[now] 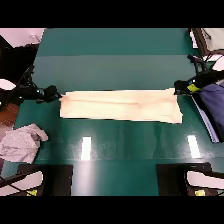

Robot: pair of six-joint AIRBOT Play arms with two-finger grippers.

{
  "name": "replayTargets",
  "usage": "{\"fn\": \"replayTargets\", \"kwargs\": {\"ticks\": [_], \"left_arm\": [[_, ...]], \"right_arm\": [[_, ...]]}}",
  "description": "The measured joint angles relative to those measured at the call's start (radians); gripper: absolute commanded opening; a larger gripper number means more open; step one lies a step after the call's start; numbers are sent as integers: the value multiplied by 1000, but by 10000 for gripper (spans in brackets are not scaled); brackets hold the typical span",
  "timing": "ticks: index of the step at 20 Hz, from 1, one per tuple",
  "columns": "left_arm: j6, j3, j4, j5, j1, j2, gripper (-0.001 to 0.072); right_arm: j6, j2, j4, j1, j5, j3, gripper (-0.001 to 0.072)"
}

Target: Fold the shirts.

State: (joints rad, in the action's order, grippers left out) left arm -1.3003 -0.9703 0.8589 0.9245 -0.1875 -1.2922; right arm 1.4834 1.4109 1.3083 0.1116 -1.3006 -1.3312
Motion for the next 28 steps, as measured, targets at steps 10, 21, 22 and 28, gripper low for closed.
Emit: {"fn": "replayTargets", "kwargs": {"ticks": [10,21,22,28], "left_arm": [[3,-85,-152,-72,-1,-61,612],[83,-105,-155,134,125,-63,25],[84,-105,-155,134,150,-63,25],[87,-105,-155,134,266,-63,25]], "right_arm": [[-82,110,-289,85,80,-98,437],[-320,85,-400,387,-47,159,658],[-346,105,-420,396,-55,166,658],[-460,248,-538,418,-92,181,658]]}}
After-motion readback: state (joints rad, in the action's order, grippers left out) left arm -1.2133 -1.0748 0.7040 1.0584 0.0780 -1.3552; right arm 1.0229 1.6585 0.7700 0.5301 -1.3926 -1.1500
